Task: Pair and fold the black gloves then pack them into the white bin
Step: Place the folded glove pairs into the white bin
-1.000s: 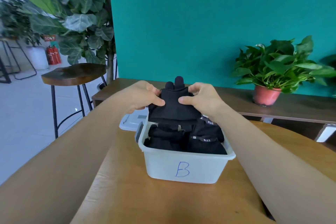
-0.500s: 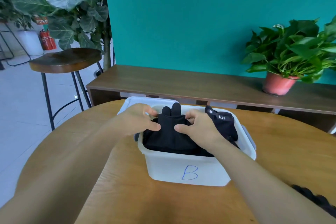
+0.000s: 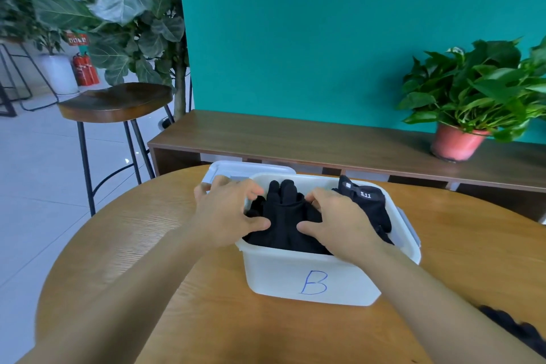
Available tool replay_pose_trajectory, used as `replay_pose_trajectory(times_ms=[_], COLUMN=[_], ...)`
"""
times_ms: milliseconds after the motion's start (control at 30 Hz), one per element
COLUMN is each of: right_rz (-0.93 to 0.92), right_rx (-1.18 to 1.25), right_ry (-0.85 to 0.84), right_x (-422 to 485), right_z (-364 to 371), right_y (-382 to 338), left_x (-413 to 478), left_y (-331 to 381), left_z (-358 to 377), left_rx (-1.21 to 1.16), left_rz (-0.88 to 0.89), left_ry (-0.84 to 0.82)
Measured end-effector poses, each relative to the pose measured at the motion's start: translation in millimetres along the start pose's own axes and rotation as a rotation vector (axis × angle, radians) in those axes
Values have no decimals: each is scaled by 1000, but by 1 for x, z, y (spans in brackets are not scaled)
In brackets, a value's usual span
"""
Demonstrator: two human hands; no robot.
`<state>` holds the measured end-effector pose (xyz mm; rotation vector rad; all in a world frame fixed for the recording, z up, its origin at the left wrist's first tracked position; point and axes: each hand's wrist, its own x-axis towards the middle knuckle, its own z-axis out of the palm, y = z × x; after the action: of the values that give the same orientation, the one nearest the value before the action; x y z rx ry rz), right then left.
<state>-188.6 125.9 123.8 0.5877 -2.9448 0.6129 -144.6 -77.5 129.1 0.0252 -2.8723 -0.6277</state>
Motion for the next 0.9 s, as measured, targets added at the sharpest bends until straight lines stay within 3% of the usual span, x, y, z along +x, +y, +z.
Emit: replay_pose_trajectory(times_ms=[100,200,433,900], right_rz=[-193,-376,-240,-144], right_rx=[-134,-171,-30,48], right_ry=[85,7,-218,-282], right_x=[-3,-1,-1,0], right_z=[-9,-12,-5,-4], right_y=[5,13,26,32], left_x=[-4,-4,1,8], left_y=[-6,-11,-17,-16], left_z=[-1,-4,-6,3], left_rx=[-138,-149,-152,-228], left_rz=[97,127,97,52], left_ry=[-49,-216,-483,-498])
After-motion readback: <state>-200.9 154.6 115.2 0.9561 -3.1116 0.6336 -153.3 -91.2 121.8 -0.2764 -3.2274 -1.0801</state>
